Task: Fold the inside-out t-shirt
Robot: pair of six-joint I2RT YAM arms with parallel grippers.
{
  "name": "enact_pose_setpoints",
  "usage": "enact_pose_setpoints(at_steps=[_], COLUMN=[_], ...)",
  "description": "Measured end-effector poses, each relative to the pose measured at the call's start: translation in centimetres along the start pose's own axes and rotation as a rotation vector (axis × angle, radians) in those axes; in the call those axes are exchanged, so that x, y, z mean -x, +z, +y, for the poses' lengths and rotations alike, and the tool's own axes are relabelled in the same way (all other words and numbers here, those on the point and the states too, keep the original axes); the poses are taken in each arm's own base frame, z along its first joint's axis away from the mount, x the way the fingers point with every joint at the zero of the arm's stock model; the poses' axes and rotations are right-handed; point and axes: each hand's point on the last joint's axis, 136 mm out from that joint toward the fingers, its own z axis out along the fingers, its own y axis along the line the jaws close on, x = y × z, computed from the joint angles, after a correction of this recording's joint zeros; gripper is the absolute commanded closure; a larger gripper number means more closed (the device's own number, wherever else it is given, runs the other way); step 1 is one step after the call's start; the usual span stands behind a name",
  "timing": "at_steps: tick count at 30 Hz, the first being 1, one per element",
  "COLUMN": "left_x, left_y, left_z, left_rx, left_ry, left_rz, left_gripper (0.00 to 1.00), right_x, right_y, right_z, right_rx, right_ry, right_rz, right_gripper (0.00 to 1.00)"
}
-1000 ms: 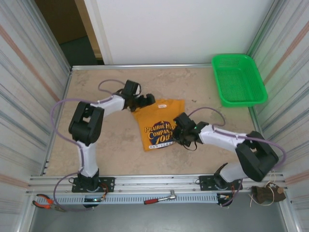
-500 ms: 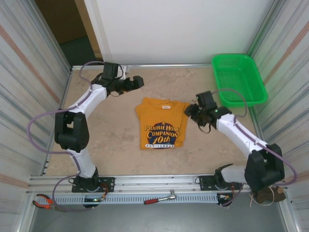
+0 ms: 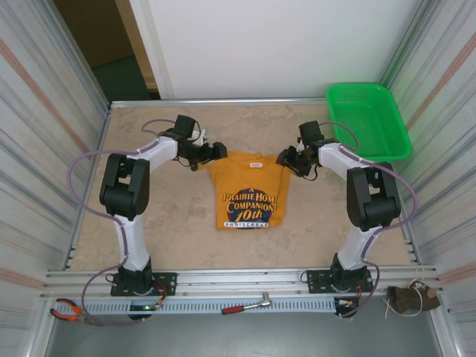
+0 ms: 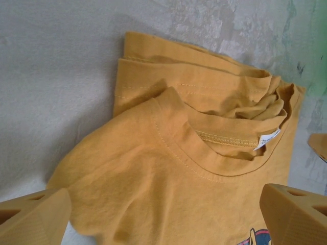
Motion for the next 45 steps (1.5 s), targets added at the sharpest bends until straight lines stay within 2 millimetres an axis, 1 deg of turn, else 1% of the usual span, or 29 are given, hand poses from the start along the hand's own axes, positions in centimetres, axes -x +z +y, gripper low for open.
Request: enact_pose_setpoints(at_steps=[3,6,7,8,9,11,12,13,14,15,16,20,25,28,29,31,32,35,36,37,38,39,40,42,45], left_x=[-0.3,-0.5,-0.6,-0.5,-0.5,-0.3,-0.3,-0.3,-0.3,-0.2,0.1,0.8,1.9,3.1,3.4,3.9,4.1,4.5,4.5,4.5,4.5,4.5,4.5,5.1,6.0], left_y=[0.8,1.8,2.2,2.5,2.7,3.4,3.6,3.8,3.8,3.8,3.6,2.4,-0.2,-0.8,-0.7,-0.1,0.4,2.0,2.6,3.1,3.5,3.8,3.9,3.3,1.6], left_z=[-0.2,-0.3,-0.4,-0.4,-0.5,-0.6,-0.6,-0.7,-0.7,-0.9,-1.1,-2.5,-5.3,-6.6,-6.6,-6.1,-5.5,-2.9,-1.8,-0.7,0.0,0.9,1.5,1.4,1.0], left_rx=[-0.016,-0.03,-0.038,-0.043,-0.05,-0.064,-0.068,-0.069,-0.07,-0.074,-0.079,-0.103,-0.191,-0.239,-0.248,-0.251,-0.249,-0.217,-0.204,-0.19,-0.18,-0.166,-0.156,-0.164,-0.161], left_ry=[-0.001,-0.012,-0.014,-0.02,-0.025,-0.027,-0.031,-0.03,-0.028,-0.026,-0.016,0.022,0.078,0.098,0.098,0.078,0.062,0.001,-0.024,-0.047,-0.061,-0.078,-0.088,-0.081,-0.064], left_rz=[0.022,0.041,0.046,0.05,0.054,0.058,0.059,0.059,0.058,0.053,0.041,-0.012,-0.117,-0.164,-0.173,-0.18,-0.181,-0.175,-0.171,-0.166,-0.161,-0.158,-0.159,-0.174,-0.214], left_gripper=[0.1,0.14,0.17,0.22,0.3,0.53,0.61,0.71,0.85,0.94,1.0,1.0,1.0,1.0,1.0,1.0,1.0,1.0,0.97,0.79,0.64,0.52,0.44,0.34,0.3], right_x=[0.0,0.5,0.7,1.0,1.1,1.4,1.4,1.4,1.3,1.3,1.2,1.3,1.6,1.6,1.7,1.8,1.9,2.1,2.1,2.2,2.2,2.3,2.5,2.6,2.2], right_y=[0.7,0.9,0.8,0.8,0.9,1.2,1.4,1.6,1.9,2.0,2.2,2.3,2.4,2.5,2.4,2.4,2.4,2.2,2.1,1.9,1.7,1.4,1.1,0.6,-0.2], right_z=[-0.5,-0.6,-0.6,-0.7,-0.7,-1.0,-1.1,-1.2,-1.4,-1.5,-1.6,-1.7,-2.1,-2.2,-2.3,-2.3,-2.3,-2.5,-2.6,-2.7,-2.8,-2.9,-3.0,-3.2,-3.6], right_rx=[-0.011,-0.006,-0.003,0.0,0.002,-0.001,-0.002,-0.005,-0.009,-0.012,-0.014,-0.014,-0.016,-0.016,-0.016,-0.014,-0.014,-0.012,-0.009,-0.008,-0.007,-0.006,-0.004,-0.001,0.002], right_ry=[0.006,0.011,0.014,0.016,0.019,0.027,0.029,0.033,0.036,0.038,0.039,0.041,0.053,0.059,0.061,0.062,0.064,0.069,0.072,0.076,0.079,0.083,0.086,0.092,0.098], right_rz=[0.006,-0.005,-0.012,-0.018,-0.021,-0.021,-0.019,-0.017,-0.013,-0.009,-0.006,-0.008,-0.011,-0.008,-0.009,-0.013,-0.013,-0.017,-0.02,-0.022,-0.026,-0.031,-0.038,-0.049,-0.053], right_gripper=[0.51,0.51,0.51,0.52,0.52,0.54,0.54,0.54,0.55,0.55,0.56,0.56,0.56,0.54,0.54,0.52,0.51,0.51,0.51,0.51,0.51,0.52,0.53,0.55,0.6])
